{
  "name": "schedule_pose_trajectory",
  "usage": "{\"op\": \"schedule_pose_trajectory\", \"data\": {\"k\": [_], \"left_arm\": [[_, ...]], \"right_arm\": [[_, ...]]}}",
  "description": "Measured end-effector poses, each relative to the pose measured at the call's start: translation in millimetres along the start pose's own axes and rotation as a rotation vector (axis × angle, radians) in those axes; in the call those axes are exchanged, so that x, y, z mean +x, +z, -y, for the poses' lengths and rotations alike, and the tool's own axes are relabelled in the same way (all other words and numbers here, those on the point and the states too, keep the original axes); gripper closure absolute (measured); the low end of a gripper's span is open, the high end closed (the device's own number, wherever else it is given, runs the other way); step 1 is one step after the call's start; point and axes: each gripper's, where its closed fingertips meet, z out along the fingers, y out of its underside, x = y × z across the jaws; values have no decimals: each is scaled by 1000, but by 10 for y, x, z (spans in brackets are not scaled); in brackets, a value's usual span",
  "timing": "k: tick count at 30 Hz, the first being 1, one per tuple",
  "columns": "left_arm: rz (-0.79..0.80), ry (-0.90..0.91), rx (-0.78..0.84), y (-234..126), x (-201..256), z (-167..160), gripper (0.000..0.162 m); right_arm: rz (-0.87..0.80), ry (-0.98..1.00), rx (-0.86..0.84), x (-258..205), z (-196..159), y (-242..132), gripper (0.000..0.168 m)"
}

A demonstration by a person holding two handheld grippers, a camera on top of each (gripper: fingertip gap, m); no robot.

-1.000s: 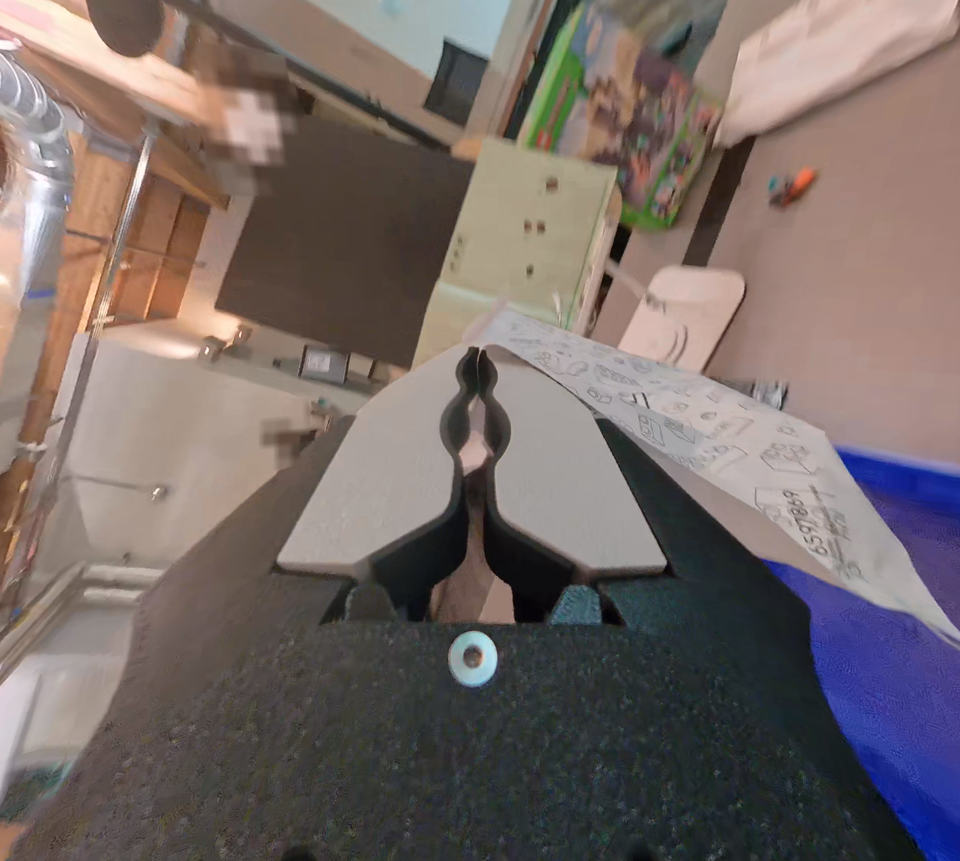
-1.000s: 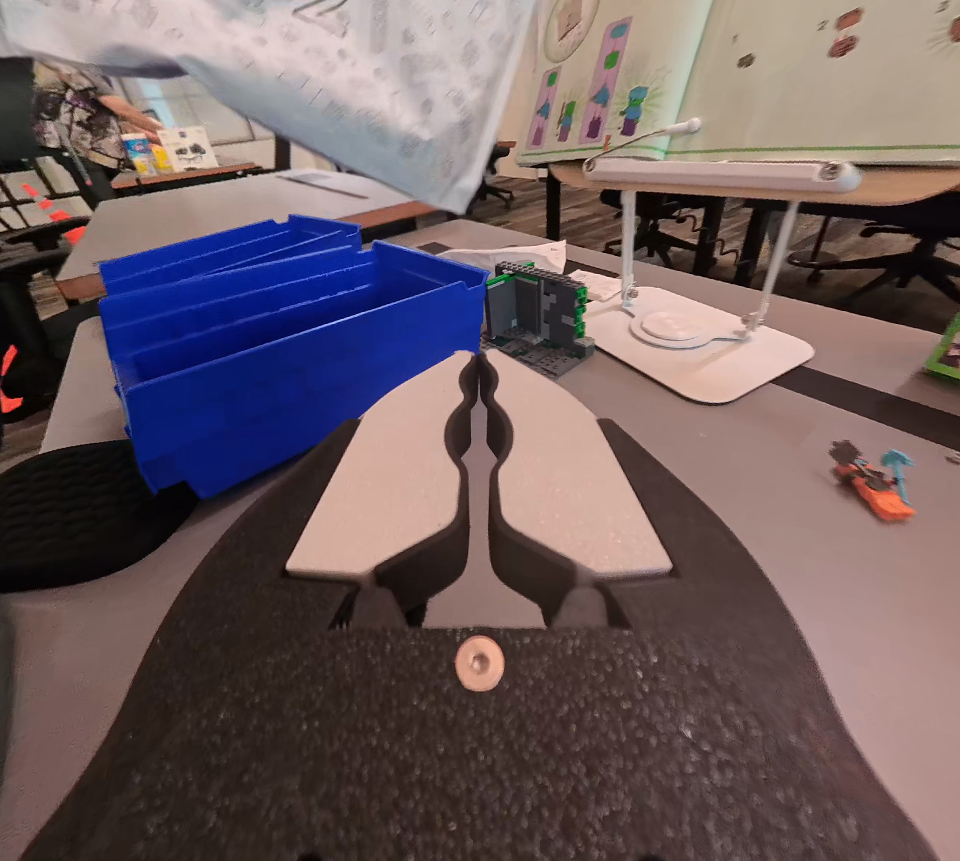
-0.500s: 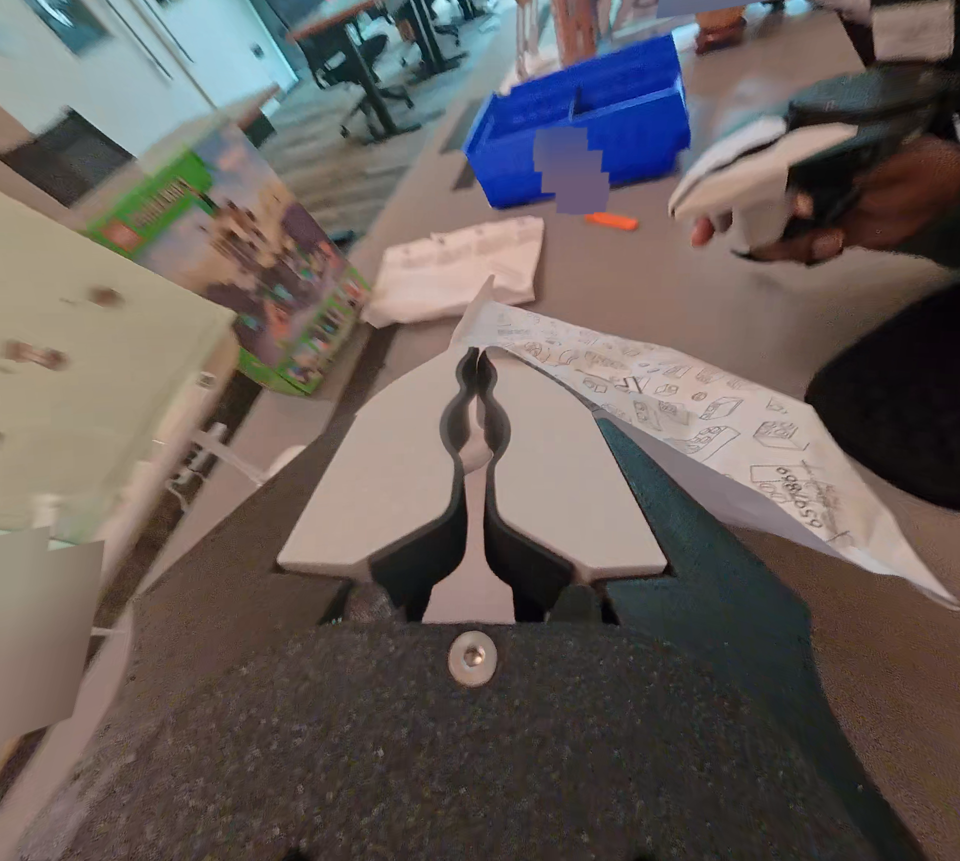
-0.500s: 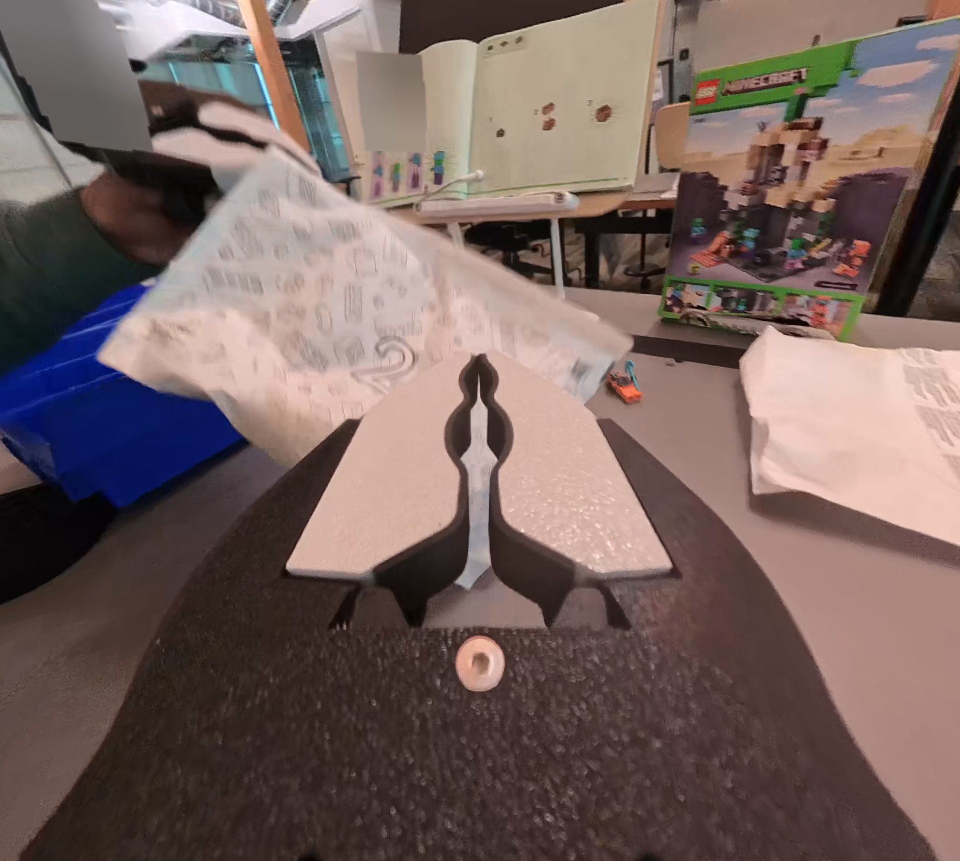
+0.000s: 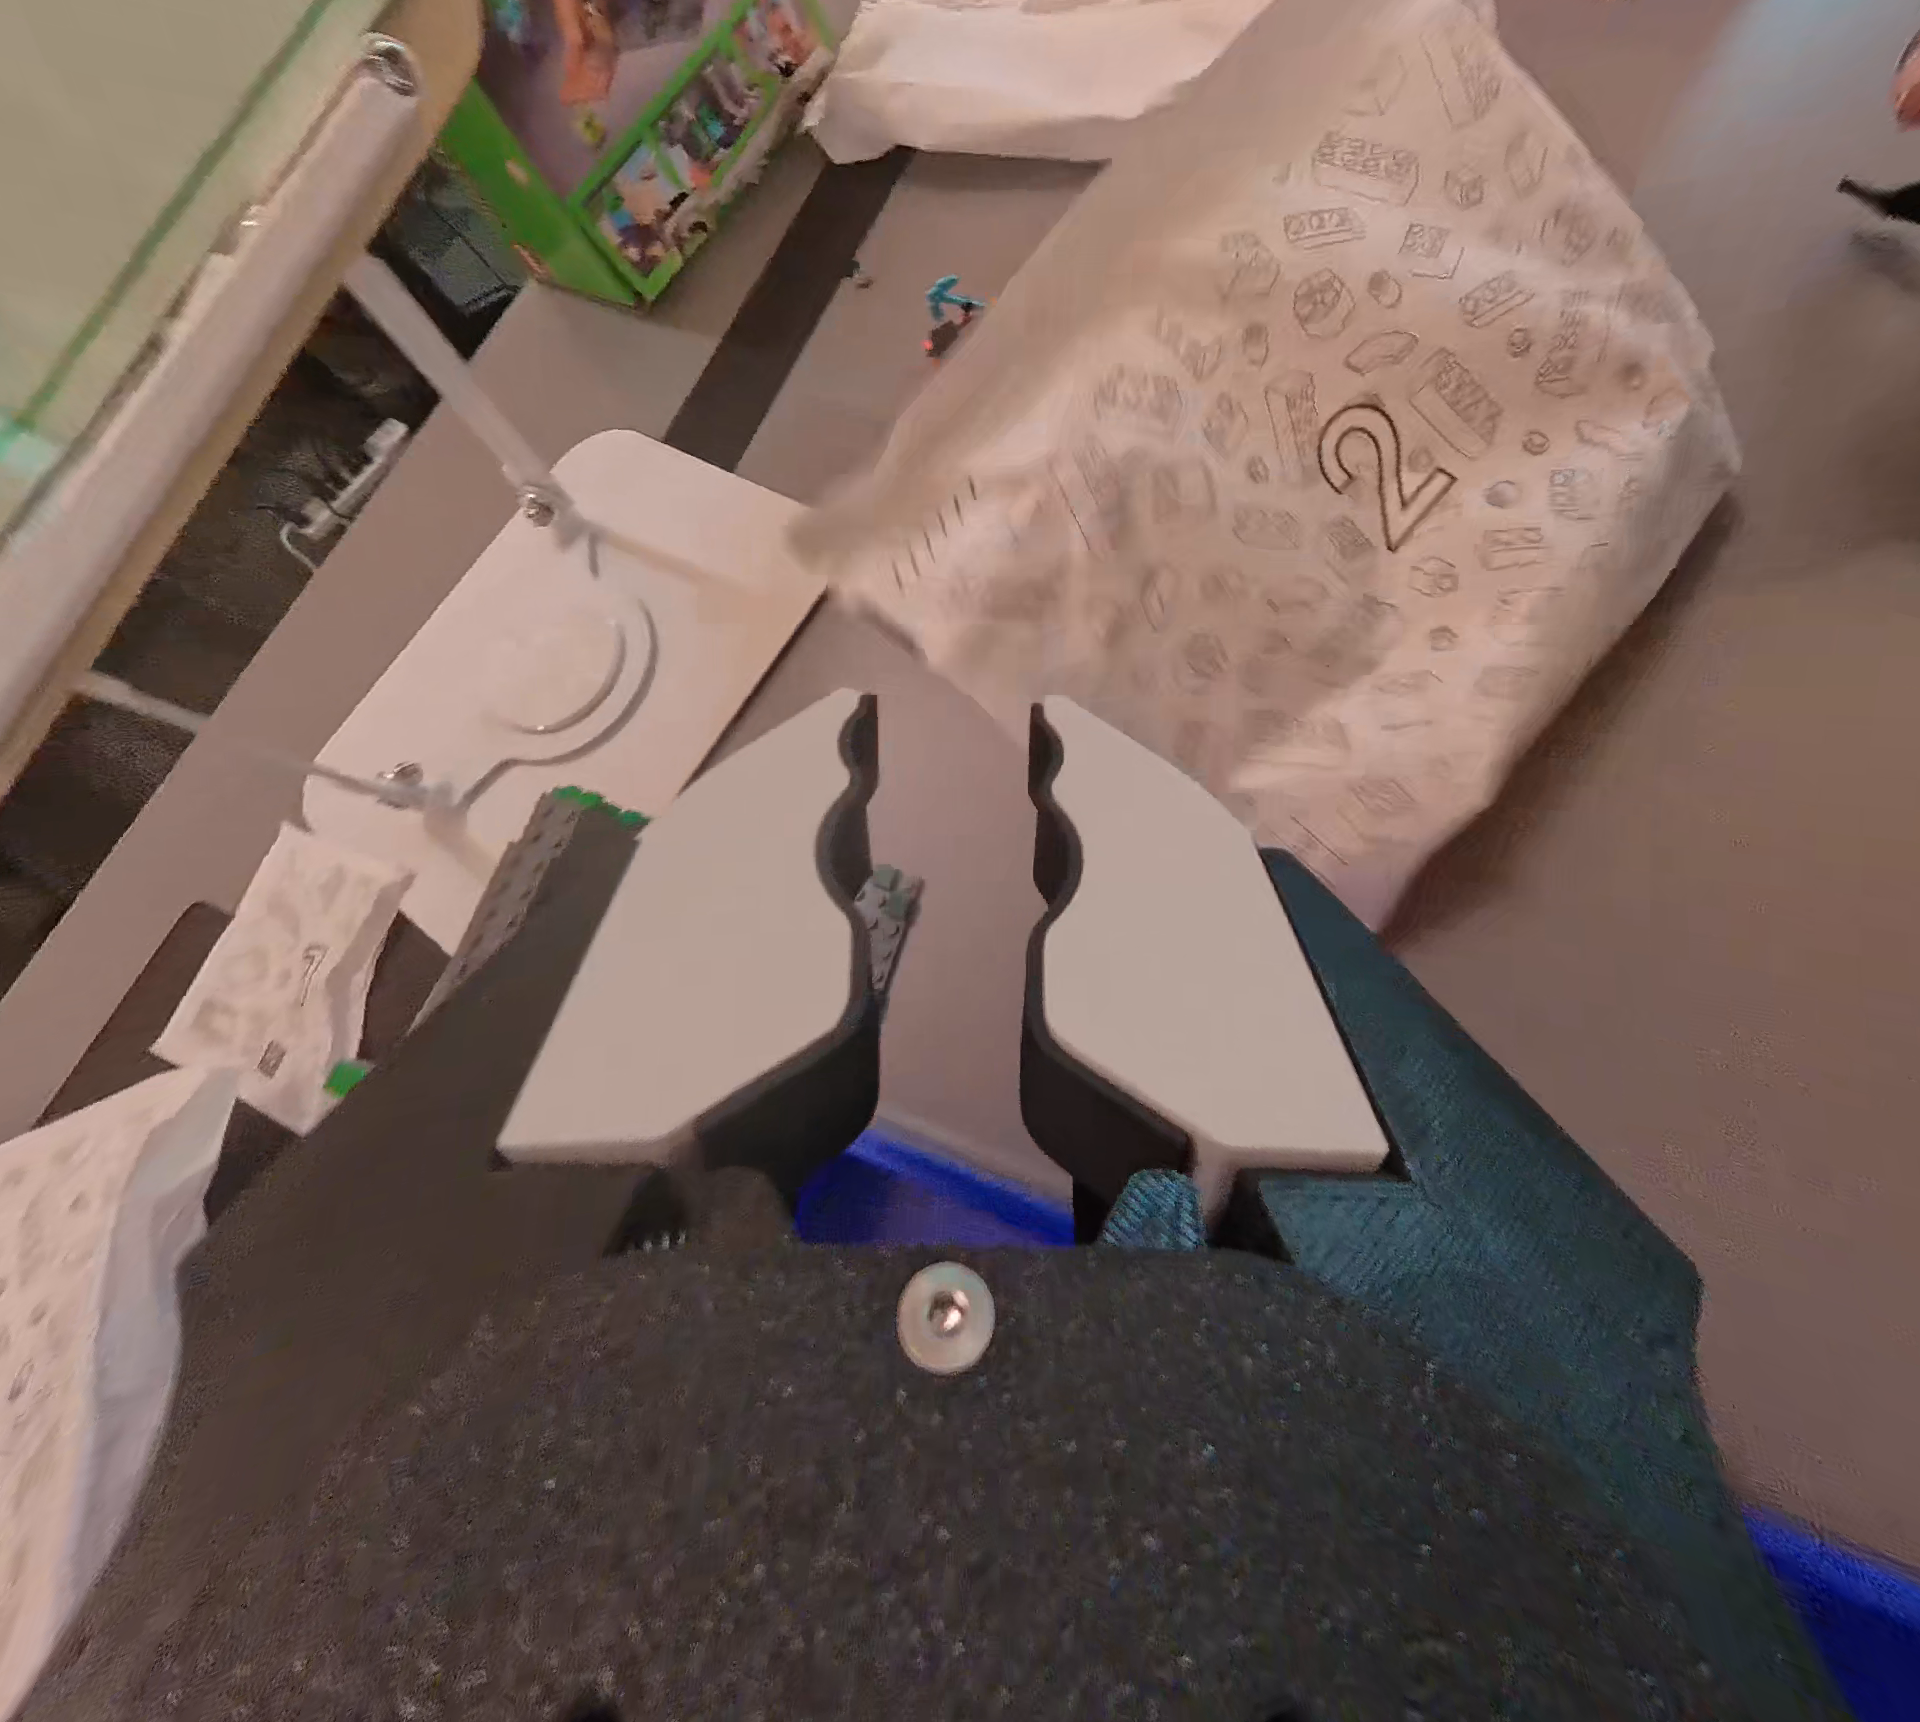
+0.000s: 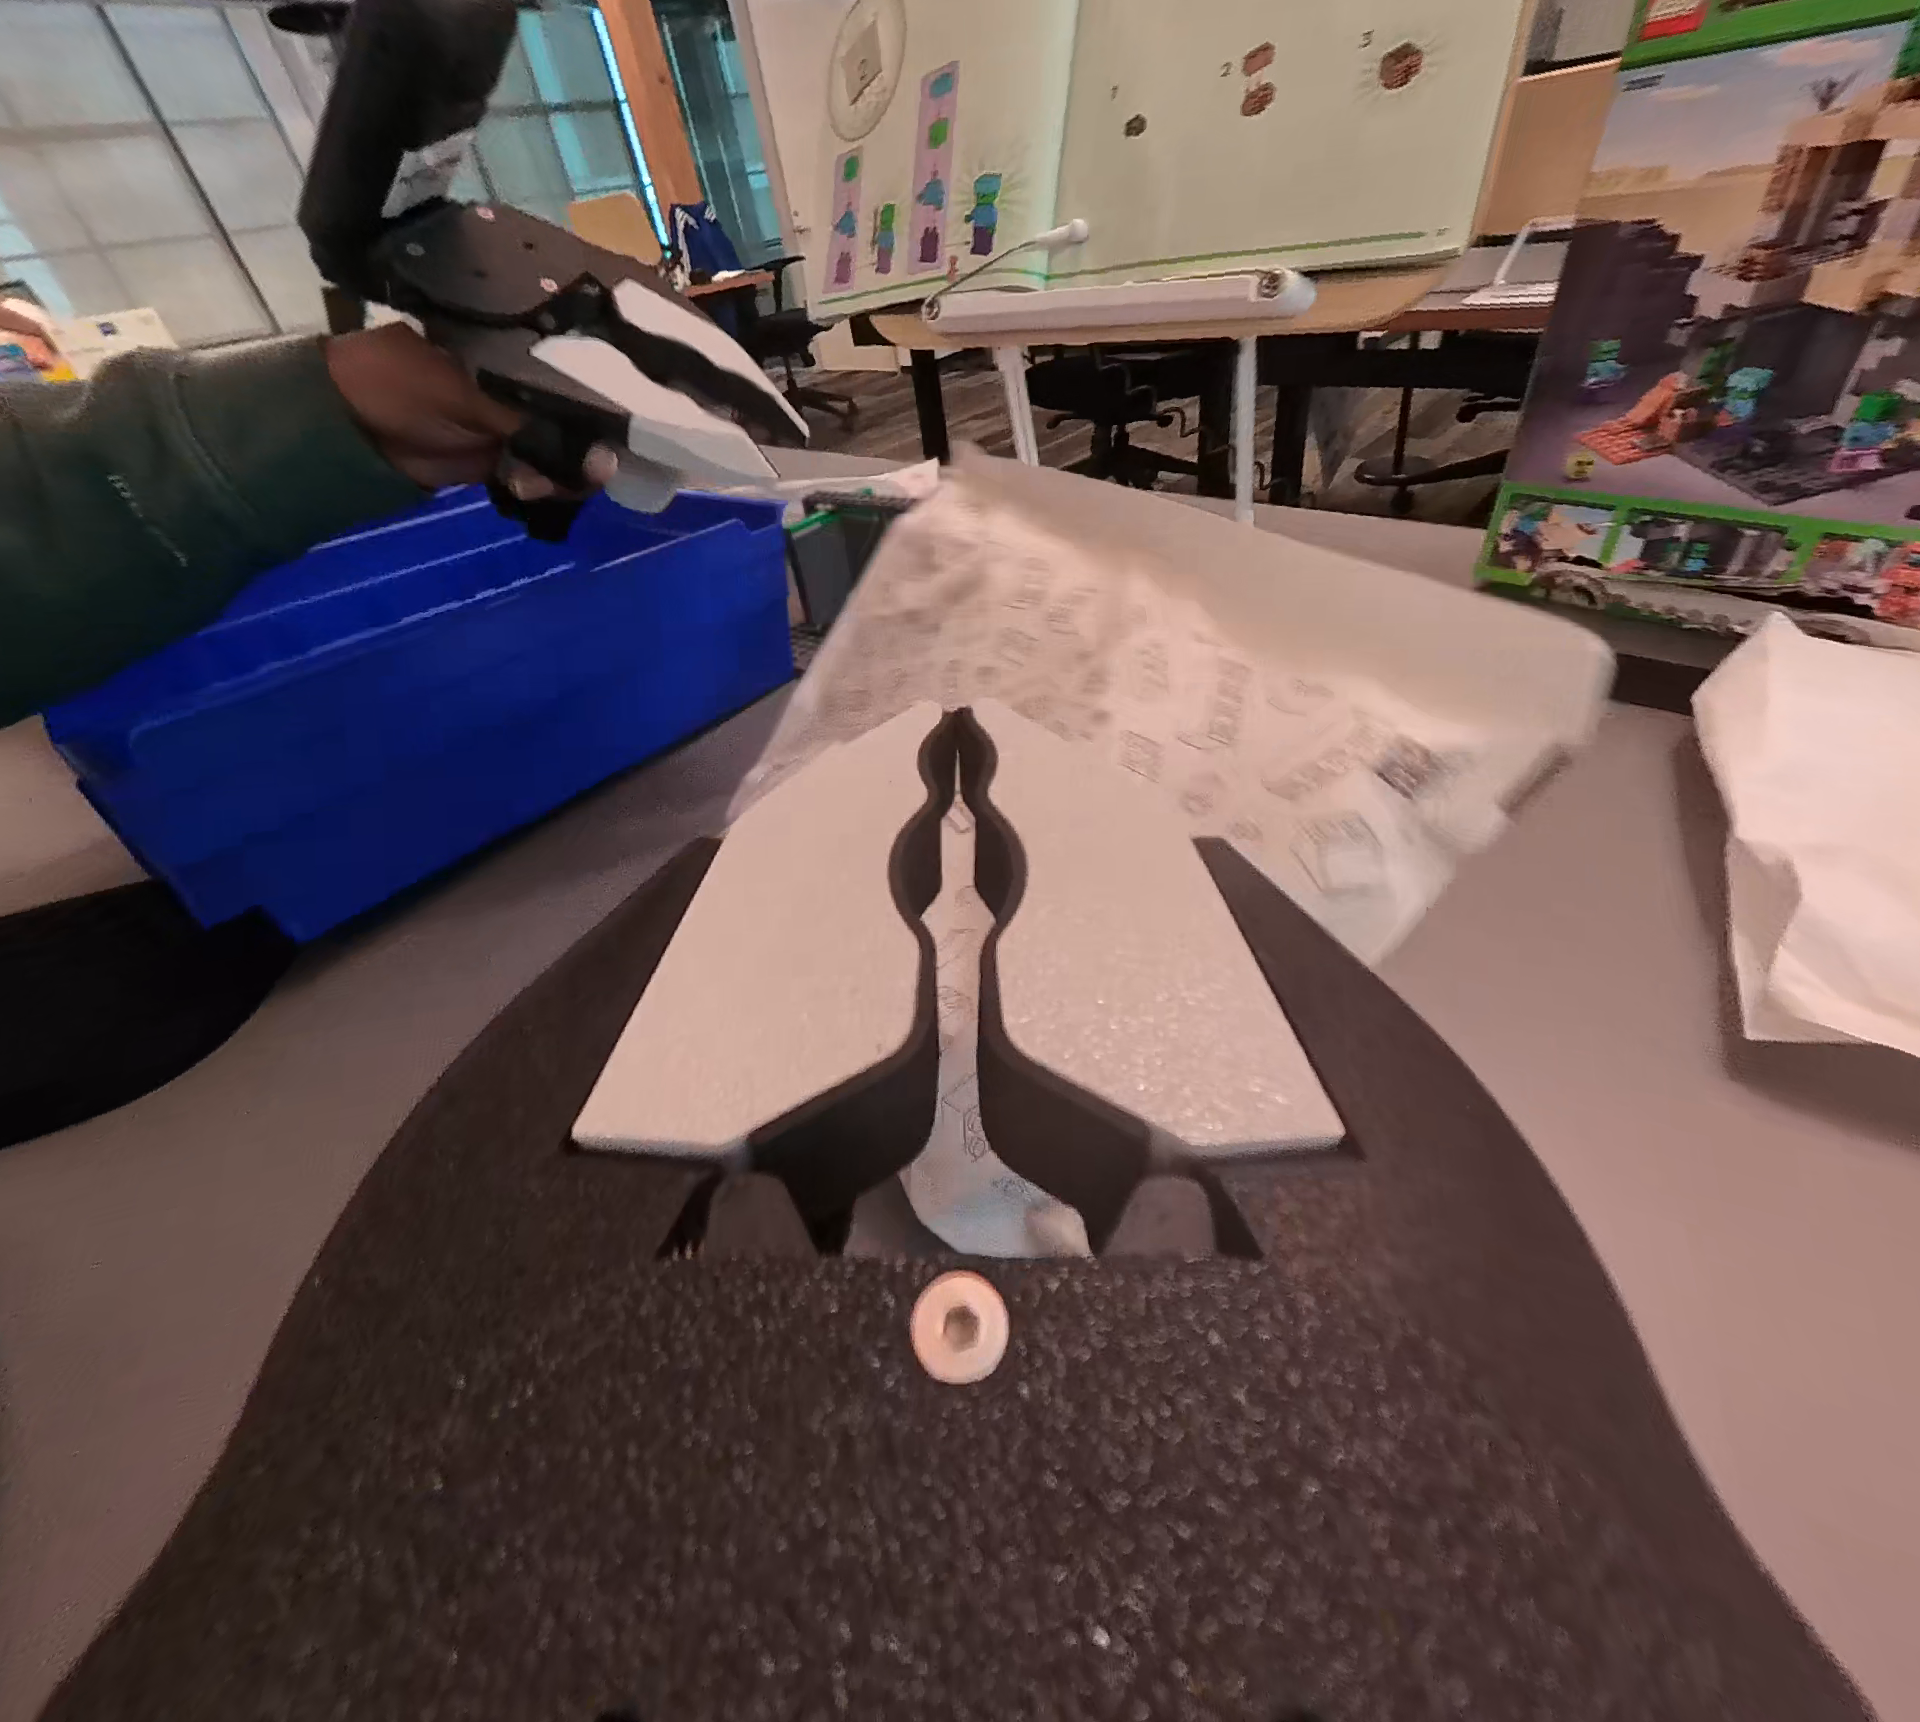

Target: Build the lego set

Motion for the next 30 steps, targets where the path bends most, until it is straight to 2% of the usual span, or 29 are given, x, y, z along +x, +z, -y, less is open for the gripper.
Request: {"op": "schedule_pose_trajectory", "data": {"k": [6, 10, 14, 19, 24, 28, 30], "left_arm": [[86, -24, 52, -478, -83, -42, 134], [195, -23, -2, -878, -181, -278, 135], [363, -101, -146, -1376, -427, -739, 147], [434, -339, -426, -1884, -519, -1559, 139], [442, -456, -564, -2085, -474, -1965, 134], [356, -569, -673, -2032, -348, -2191, 127], [323, -610, -718, -1996, -304, -2261, 133]], "right_arm": [[34, -18, -33, -106, -56, 101, 168], [46, -16, -43, -141, -88, 144, 168], [61, -20, -56, -185, -121, 175, 168], [83, -14, -70, -228, -185, 210, 168], [123, -1, -83, -298, -258, 250, 168], [146, 7, -80, -322, -259, 230, 168], [155, 18, -73, -317, -249, 210, 168]]}}
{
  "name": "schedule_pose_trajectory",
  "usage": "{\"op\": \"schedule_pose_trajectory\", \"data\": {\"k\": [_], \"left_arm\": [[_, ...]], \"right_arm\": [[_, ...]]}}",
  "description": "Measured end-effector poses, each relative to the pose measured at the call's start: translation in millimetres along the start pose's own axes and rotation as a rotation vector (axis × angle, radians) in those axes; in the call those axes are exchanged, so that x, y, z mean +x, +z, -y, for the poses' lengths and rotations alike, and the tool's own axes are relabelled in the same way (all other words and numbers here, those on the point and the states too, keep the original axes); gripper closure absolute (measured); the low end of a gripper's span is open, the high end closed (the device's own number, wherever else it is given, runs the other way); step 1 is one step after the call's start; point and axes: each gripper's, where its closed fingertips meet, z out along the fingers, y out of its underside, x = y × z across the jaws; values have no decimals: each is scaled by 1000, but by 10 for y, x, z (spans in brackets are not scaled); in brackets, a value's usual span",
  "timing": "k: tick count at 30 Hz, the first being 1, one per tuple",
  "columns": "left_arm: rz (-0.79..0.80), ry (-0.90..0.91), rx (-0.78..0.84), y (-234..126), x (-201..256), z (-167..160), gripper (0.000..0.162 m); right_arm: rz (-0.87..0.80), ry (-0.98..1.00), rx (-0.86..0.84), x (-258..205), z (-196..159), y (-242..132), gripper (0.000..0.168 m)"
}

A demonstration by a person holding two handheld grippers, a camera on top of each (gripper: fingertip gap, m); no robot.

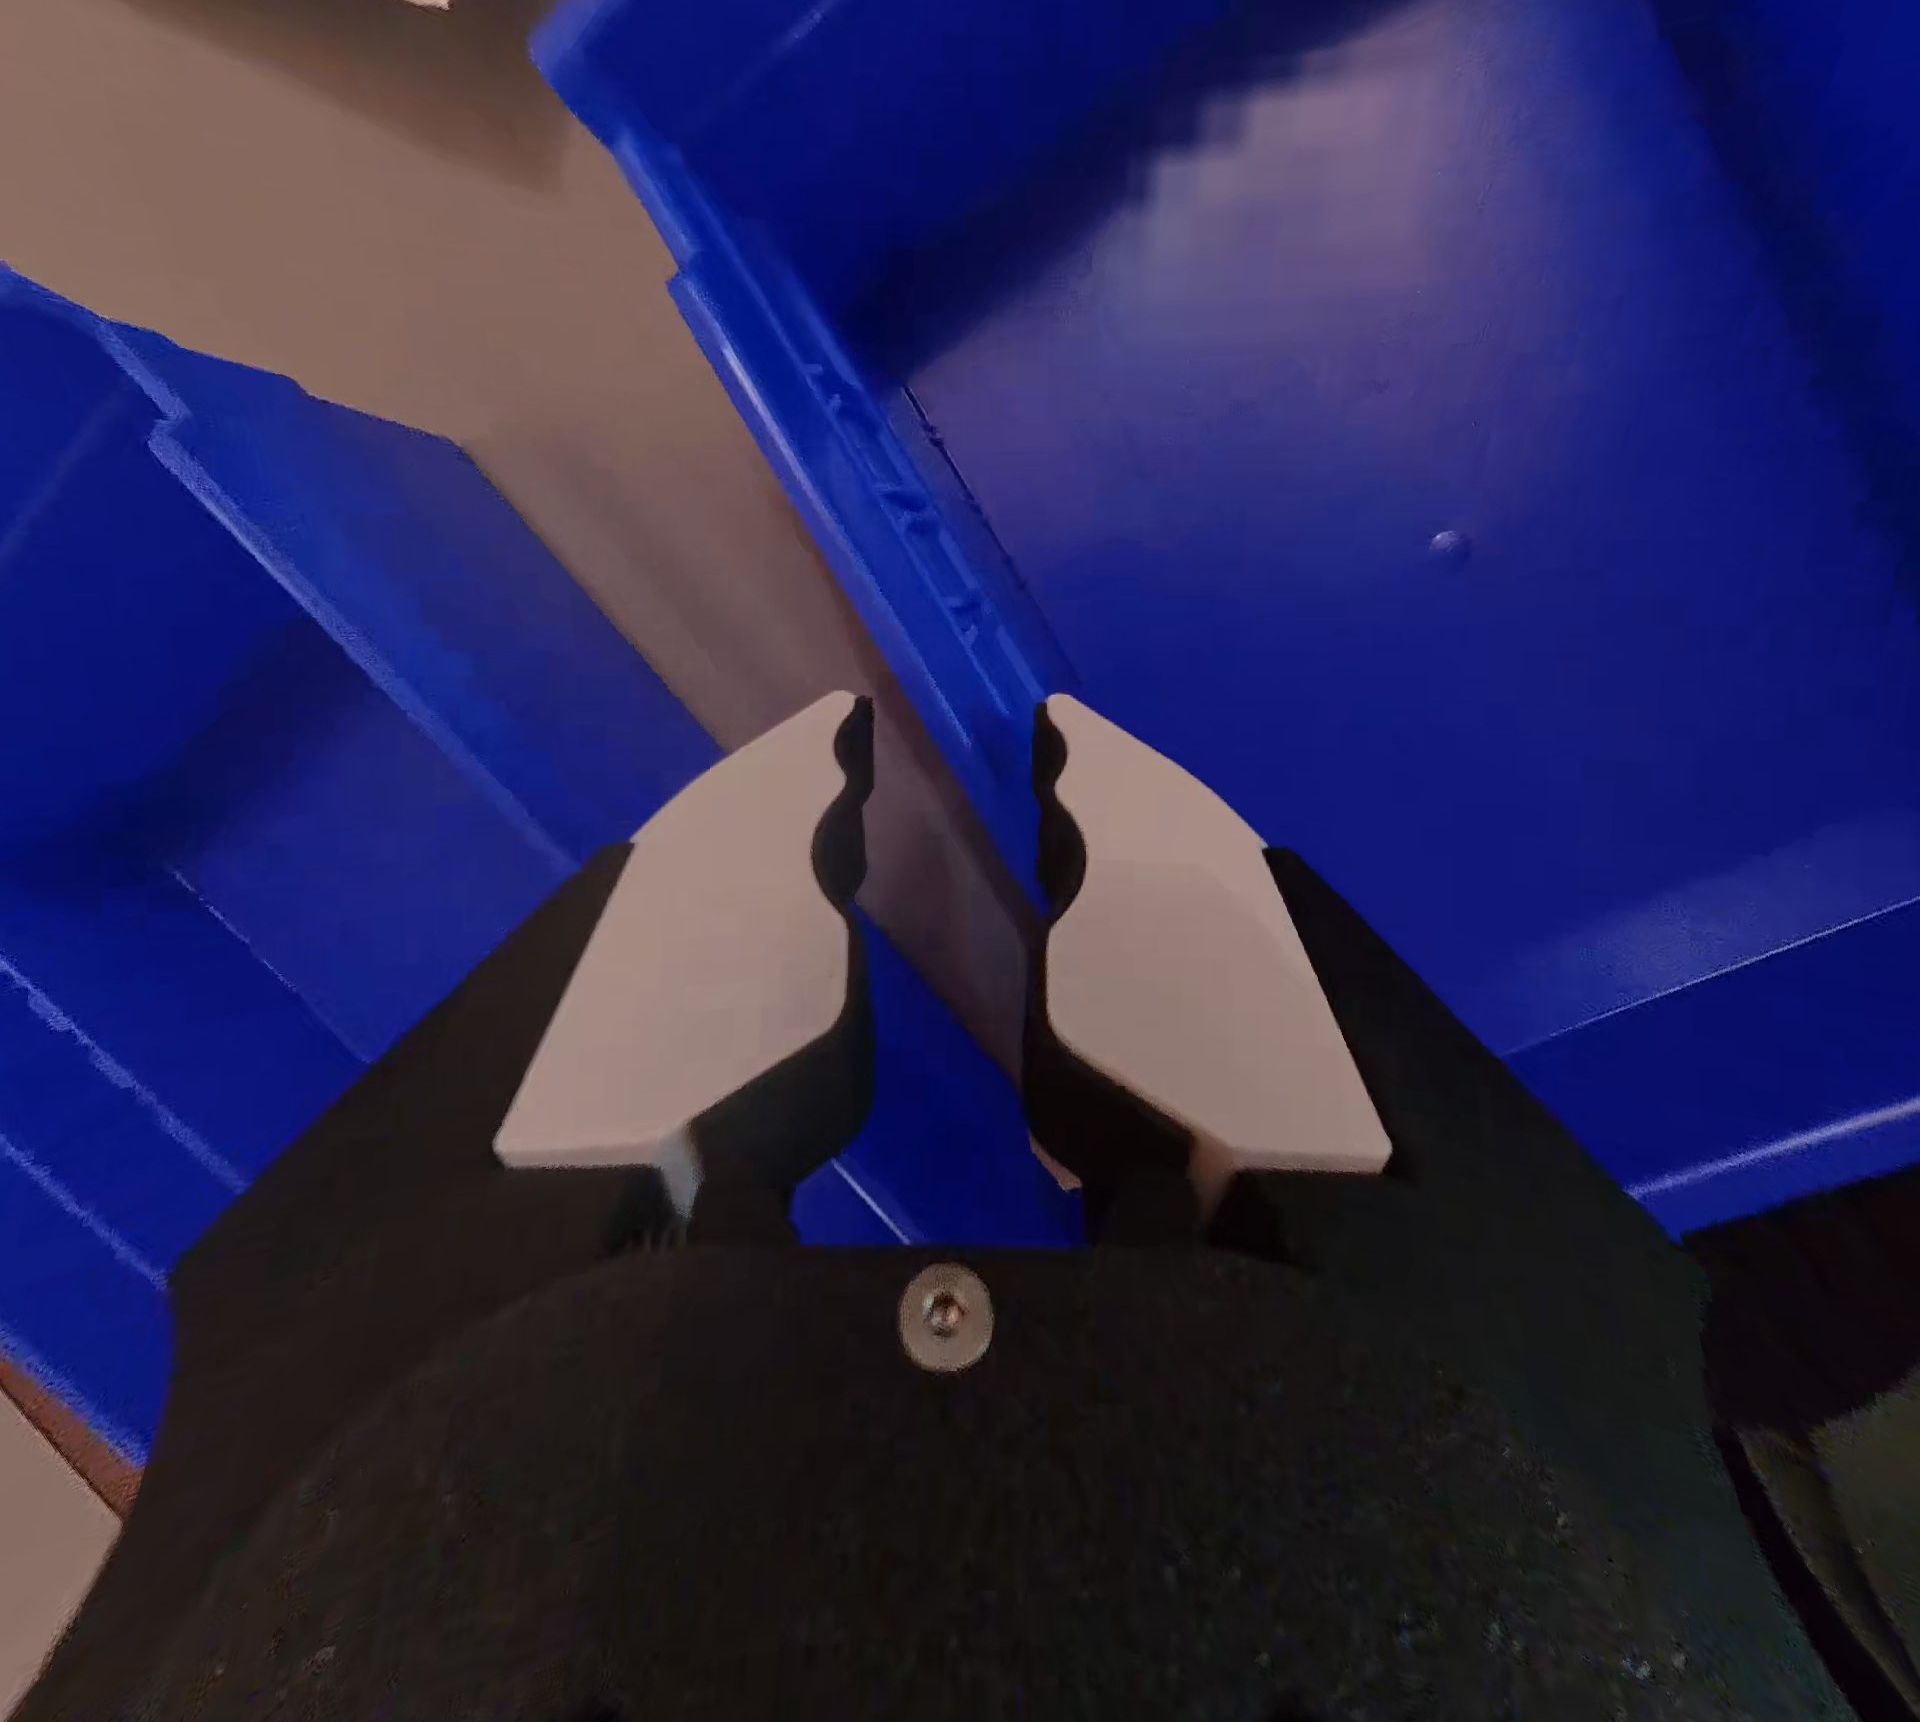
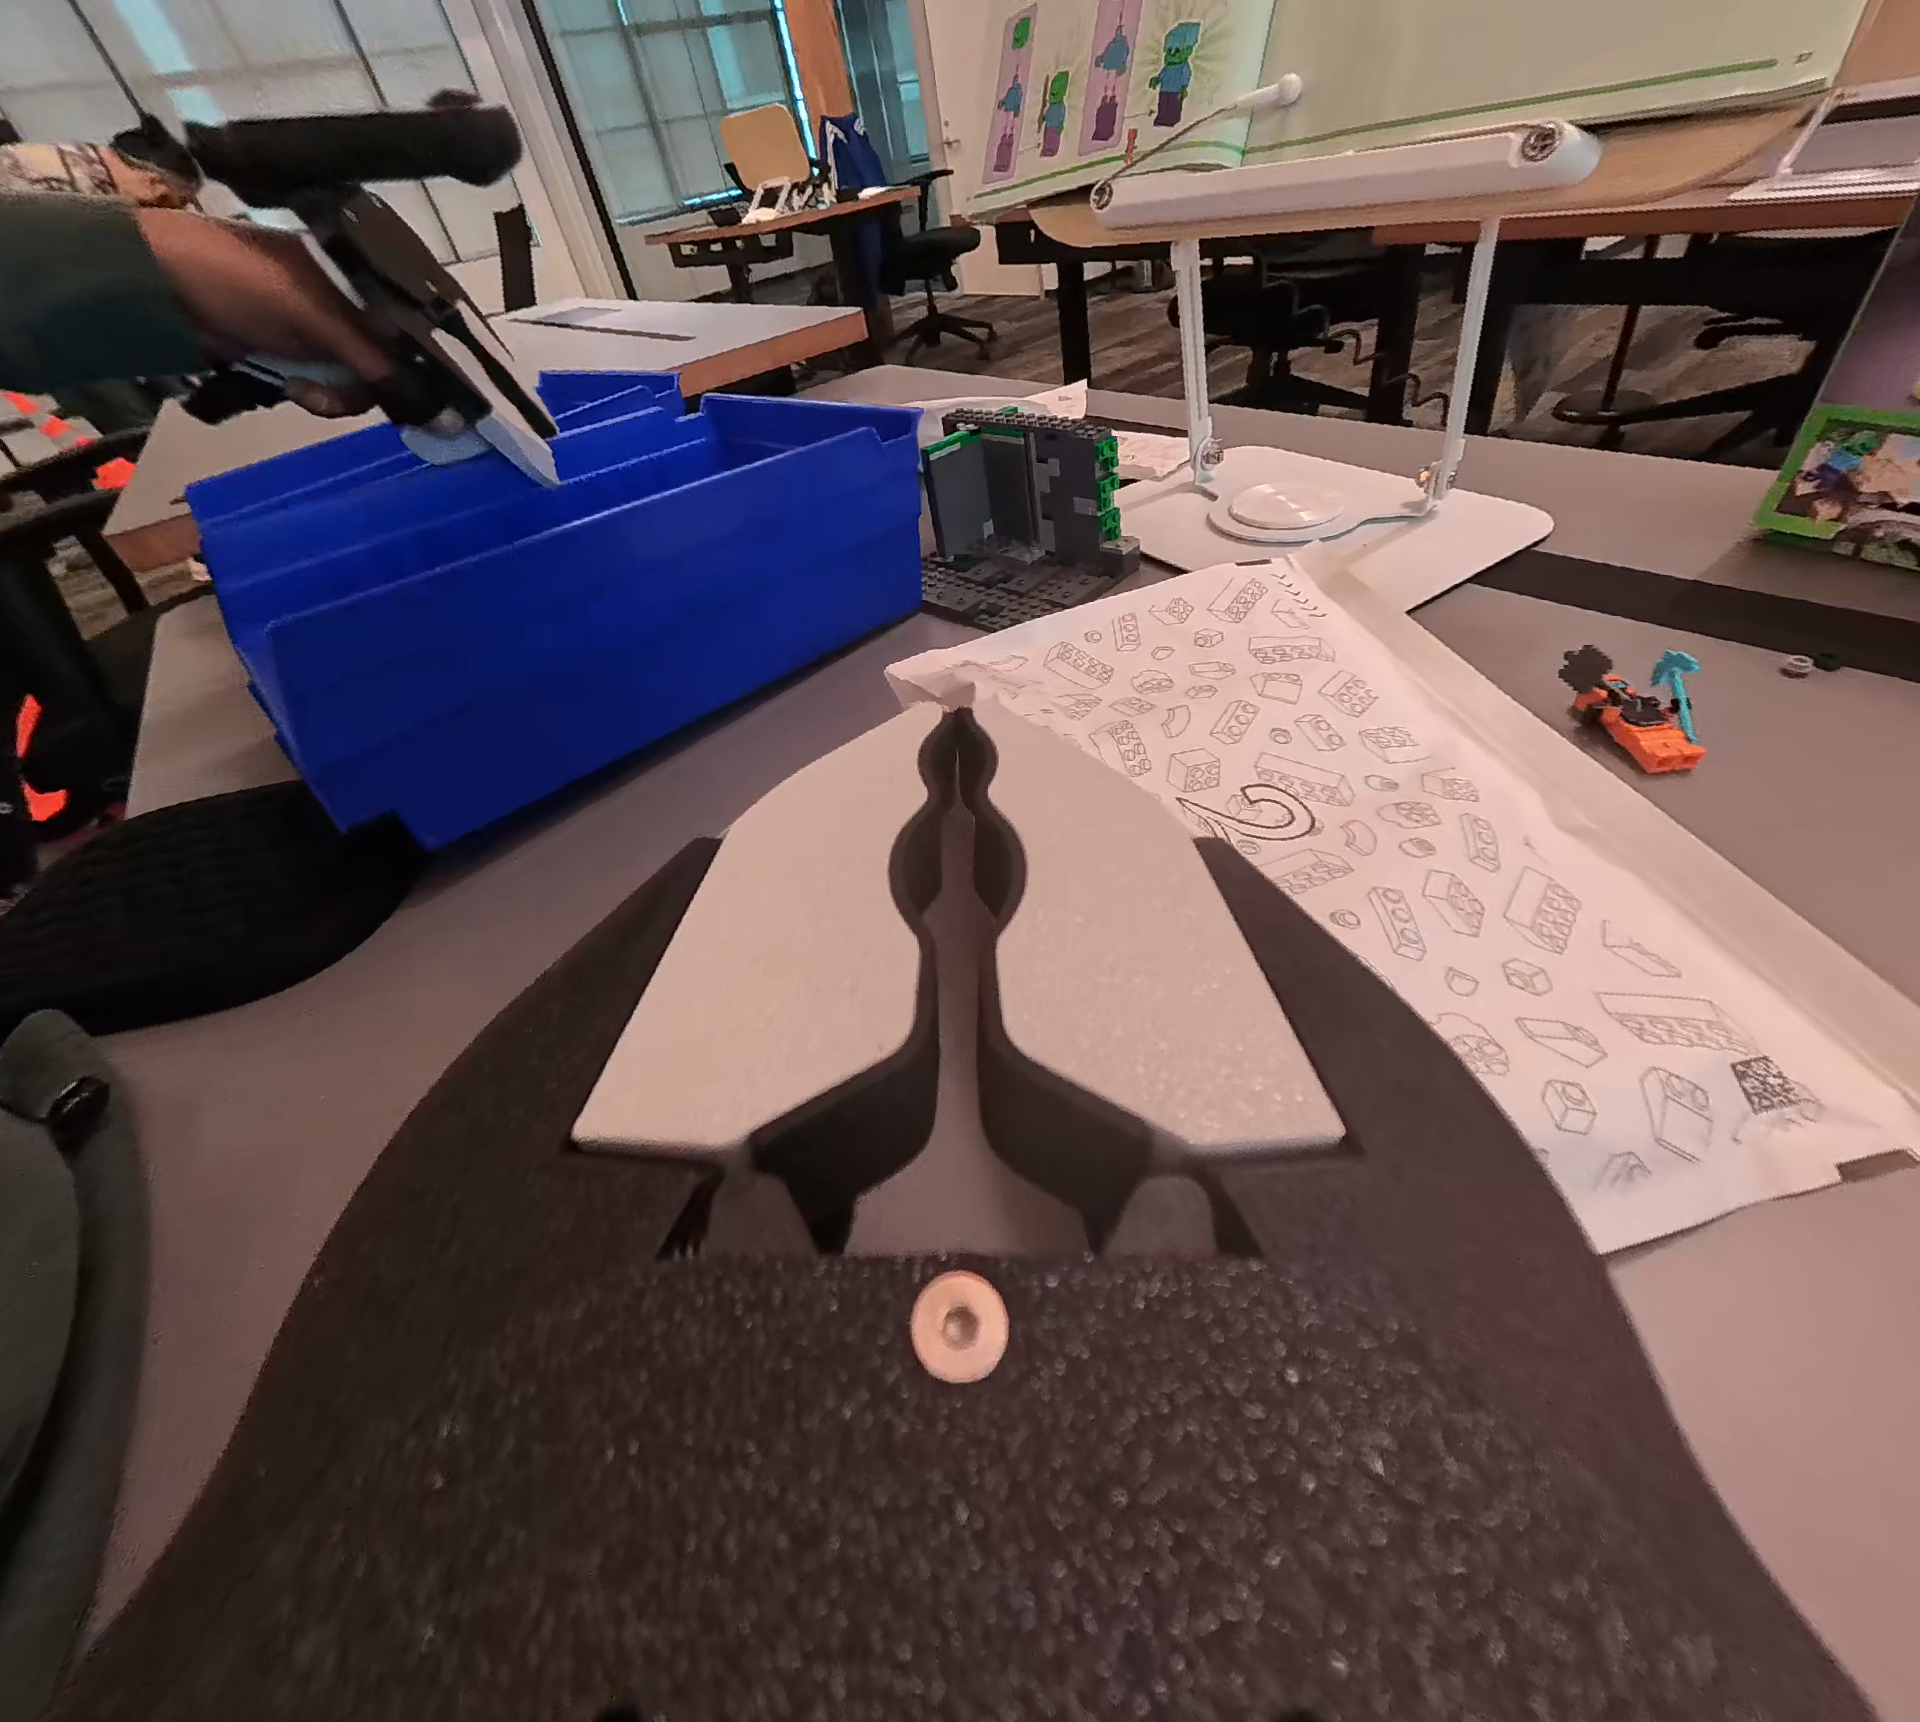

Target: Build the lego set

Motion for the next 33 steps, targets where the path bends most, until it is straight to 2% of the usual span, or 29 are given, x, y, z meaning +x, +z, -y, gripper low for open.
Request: {"op": "schedule_pose_trajectory", "data": {"k": [3, 8, 10, 16, 21, 33], "left_arm": [[-56, -80, -34, 14, 27, 3, 137], [-82, -86, -148, 79, 87, -93, 140], [-79, -94, -148, 89, 69, -98, 146], [-203, -226, -31, -54, 145, 48, 156], [-181, -248, 108, -370, 2, 253, 158], [-180, -323, 290, -1123, -399, 565, 157]], "right_arm": [[17, 25, 12, 4, 5, -29, 168], [58, 60, 25, -26, 11, -59, 168], [64, 56, 32, -40, 26, -77, 168], [83, 59, 42, -76, 45, -111, 168], [97, 56, 41, -113, 56, -116, 168], [116, 50, 10, -168, 3, -85, 168]]}}
